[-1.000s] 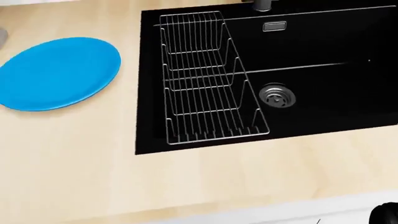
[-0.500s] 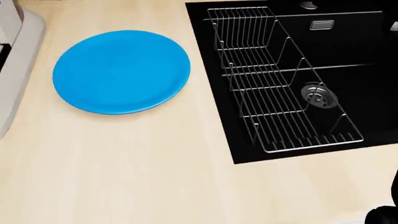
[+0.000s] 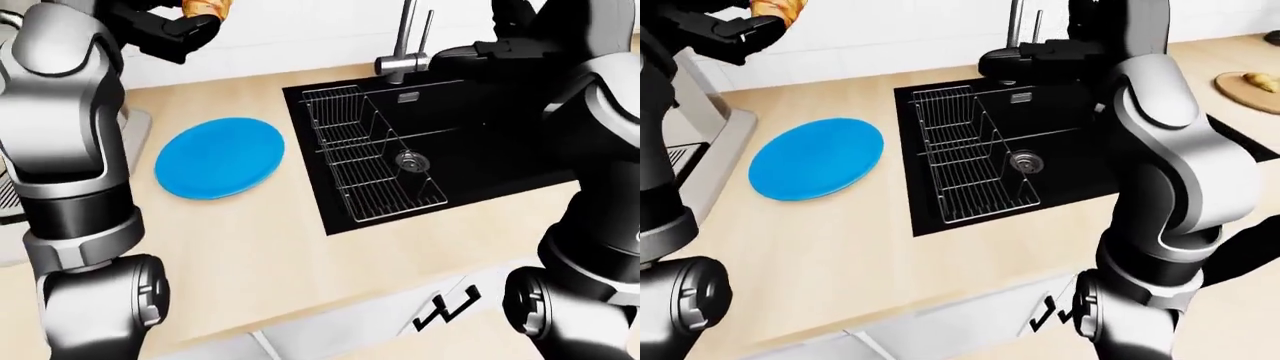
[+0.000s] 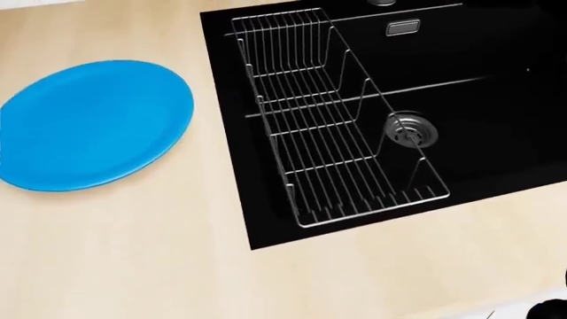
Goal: Place the pastries on the plates.
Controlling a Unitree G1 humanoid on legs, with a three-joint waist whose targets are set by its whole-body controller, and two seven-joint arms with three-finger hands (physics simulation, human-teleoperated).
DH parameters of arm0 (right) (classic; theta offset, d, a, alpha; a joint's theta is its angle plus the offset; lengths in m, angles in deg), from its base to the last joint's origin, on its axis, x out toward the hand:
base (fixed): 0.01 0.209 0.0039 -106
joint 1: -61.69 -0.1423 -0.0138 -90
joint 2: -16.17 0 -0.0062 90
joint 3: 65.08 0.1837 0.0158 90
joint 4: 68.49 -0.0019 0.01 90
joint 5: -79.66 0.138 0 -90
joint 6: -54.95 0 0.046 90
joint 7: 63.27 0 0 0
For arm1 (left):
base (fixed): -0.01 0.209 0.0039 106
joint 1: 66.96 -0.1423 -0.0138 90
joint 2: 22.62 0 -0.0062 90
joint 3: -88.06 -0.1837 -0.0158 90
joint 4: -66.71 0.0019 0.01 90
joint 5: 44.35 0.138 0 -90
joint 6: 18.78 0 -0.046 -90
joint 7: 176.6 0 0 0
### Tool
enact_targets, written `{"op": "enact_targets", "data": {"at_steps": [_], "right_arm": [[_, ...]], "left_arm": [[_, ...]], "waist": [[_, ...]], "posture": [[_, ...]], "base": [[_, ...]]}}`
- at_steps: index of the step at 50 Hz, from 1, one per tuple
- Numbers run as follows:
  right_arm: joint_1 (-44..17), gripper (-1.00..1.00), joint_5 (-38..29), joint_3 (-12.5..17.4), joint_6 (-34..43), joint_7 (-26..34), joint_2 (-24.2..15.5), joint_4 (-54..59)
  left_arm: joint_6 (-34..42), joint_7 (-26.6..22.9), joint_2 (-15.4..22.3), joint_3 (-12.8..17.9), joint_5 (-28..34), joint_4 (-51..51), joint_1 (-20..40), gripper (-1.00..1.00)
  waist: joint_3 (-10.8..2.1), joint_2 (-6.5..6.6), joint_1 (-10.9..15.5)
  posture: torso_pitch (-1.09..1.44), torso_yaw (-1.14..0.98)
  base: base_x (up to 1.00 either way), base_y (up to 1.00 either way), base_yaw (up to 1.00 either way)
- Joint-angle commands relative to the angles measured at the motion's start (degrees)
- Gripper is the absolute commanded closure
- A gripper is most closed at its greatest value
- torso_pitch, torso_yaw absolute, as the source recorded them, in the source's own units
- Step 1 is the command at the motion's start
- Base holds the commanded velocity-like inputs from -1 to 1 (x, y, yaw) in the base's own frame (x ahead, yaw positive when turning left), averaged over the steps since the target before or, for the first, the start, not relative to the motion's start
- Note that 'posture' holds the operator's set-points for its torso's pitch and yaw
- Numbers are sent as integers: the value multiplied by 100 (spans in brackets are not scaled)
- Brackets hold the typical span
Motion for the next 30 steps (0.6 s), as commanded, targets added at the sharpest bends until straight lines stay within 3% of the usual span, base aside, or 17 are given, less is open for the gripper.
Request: {"op": "enact_targets", "data": {"at_steps": [1, 12, 30], "right_arm": [[-190, -100, 23, 50, -165, -3, -77, -133], [-133, -100, 77, 52, -193, -34, -99, -154], [-118, -100, 8, 8, -284, 15, -93, -73]], "left_arm": [[-108, 56, 112, 131, 177, -56, 167, 100], [-564, -17, 197, 118, 803, 764, 159, 100], [-2729, 17, 264, -136, 1400, 4766, 1250, 100]], "waist": [[-175, -37, 18], [-187, -74, -15], [-255, -120, 28]], "posture": [[0, 0], [0, 0], [0, 0]], "base": [[0, 0, 0], [0, 0, 0], [0, 0, 0]]}}
